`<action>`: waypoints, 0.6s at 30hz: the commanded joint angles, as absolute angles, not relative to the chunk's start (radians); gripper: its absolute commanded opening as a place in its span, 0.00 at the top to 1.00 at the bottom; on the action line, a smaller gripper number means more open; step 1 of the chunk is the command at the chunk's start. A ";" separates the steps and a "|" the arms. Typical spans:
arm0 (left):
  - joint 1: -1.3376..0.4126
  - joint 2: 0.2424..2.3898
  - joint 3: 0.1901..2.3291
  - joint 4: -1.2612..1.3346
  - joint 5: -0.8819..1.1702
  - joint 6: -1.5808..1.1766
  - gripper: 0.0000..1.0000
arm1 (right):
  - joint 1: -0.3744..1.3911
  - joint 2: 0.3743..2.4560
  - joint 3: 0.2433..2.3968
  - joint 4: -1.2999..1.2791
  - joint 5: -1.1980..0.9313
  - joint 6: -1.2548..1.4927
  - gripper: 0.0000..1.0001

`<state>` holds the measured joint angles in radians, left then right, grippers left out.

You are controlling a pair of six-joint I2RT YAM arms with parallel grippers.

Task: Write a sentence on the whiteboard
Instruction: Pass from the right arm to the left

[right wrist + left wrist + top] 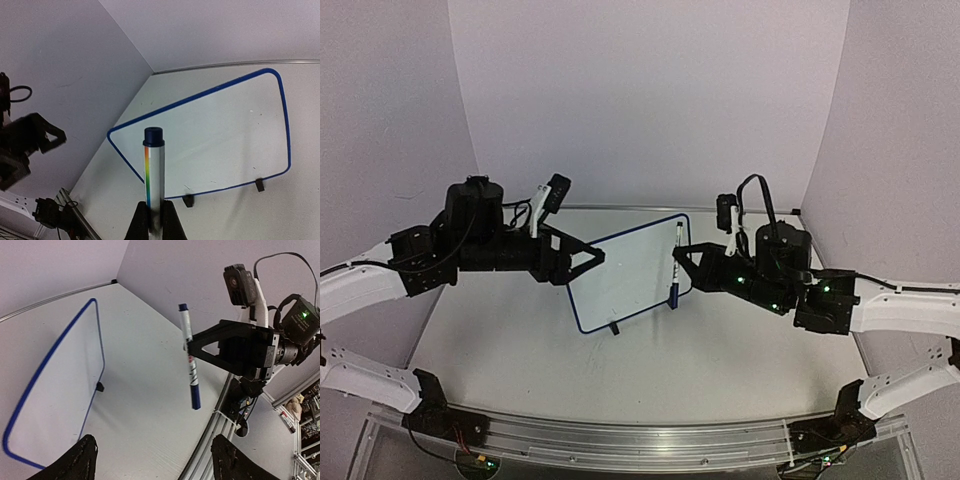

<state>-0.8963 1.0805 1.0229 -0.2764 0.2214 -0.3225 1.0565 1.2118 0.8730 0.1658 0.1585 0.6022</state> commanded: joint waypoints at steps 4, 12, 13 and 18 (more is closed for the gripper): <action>-1.039 1.193 1.002 0.094 0.245 -0.425 0.19 | 1.109 1.301 0.944 0.470 0.261 0.659 1.00; -1.048 1.276 1.010 0.119 0.242 -0.453 0.33 | 1.123 1.316 0.961 0.538 0.280 0.678 1.00; -1.048 1.279 1.012 0.118 0.241 -0.454 0.37 | 1.123 1.316 0.963 0.537 0.281 0.679 1.00; -1.048 1.303 1.022 0.135 0.260 -0.460 0.49 | 1.124 1.321 0.973 0.537 0.279 0.684 1.00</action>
<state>-1.0447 1.2930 1.0054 0.0715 0.2371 -0.4488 1.1179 1.3132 0.9302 0.4892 0.2546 0.6701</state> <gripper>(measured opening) 0.536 0.051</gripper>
